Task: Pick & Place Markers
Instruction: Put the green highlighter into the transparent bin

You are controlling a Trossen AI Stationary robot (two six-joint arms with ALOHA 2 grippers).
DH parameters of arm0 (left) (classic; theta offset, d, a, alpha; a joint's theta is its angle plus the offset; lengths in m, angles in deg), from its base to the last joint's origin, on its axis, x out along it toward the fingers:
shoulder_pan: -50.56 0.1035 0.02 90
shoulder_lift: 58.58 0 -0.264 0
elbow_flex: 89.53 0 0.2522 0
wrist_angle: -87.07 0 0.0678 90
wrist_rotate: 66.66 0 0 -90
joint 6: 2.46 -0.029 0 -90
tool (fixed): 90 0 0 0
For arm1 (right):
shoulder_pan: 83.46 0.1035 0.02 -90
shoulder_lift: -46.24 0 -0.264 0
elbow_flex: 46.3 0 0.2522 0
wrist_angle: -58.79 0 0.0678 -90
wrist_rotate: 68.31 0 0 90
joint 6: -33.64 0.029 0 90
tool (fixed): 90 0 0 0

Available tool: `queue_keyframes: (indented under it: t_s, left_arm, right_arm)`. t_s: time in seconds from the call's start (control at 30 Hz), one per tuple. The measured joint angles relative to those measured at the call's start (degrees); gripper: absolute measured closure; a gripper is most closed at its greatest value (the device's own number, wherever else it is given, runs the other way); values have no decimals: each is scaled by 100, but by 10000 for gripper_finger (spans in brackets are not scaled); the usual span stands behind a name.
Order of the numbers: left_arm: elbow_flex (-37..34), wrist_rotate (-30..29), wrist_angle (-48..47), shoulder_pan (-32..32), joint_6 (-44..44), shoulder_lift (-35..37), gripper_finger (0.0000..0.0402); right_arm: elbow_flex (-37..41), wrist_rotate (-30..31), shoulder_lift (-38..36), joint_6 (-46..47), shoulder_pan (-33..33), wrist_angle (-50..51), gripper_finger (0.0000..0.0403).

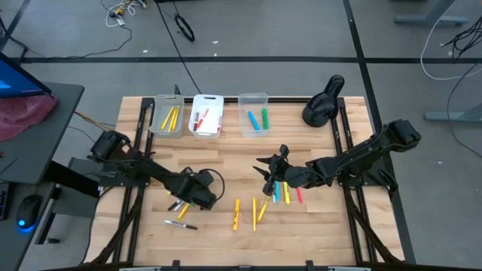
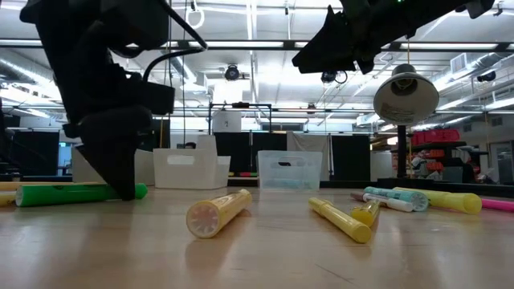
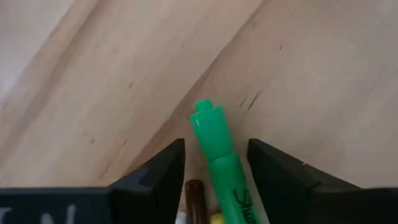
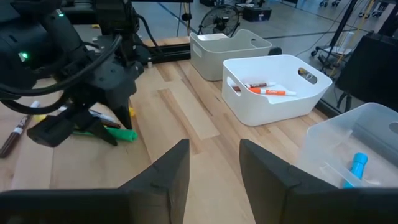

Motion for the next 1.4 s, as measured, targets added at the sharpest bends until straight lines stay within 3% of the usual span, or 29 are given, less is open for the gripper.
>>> queue_keyframes:
  t_s: [0.43, 0.67, 0.9, 1.03, 1.2, 1.3, 1.4]
  left_arm:
    - [-35, -566, 1032, 86, -163, -91, 336]
    - [-35, -797, 2642, 337, -994, -62, 337]
    - [-33, -756, 4561, 946, -2579, 12, 337]
    - [-33, -268, 5955, 1334, -3444, 14, 337]
    - [-33, 771, 7845, 1648, -4165, 14, 336]
    - [-31, 1134, 8718, 1712, -4305, 16, 336]
    - [-31, 1289, 9289, 1695, -4538, 16, 333]
  right_arm:
    - [0, 0, 0, 41, -1, 34, 259]
    - [0, -9, 0, -36, 1, 464, 259]
    - [236, -899, 0, 732, 5, 907, 259]
    - [1144, -1056, 2, 1208, 5, -426, 247]
    - [2265, -946, 49, 1106, -2, -3212, 204]
    - [2378, -872, 184, 434, -21, -4193, 174]
    - [2127, -875, 324, -116, -72, -4538, 153]
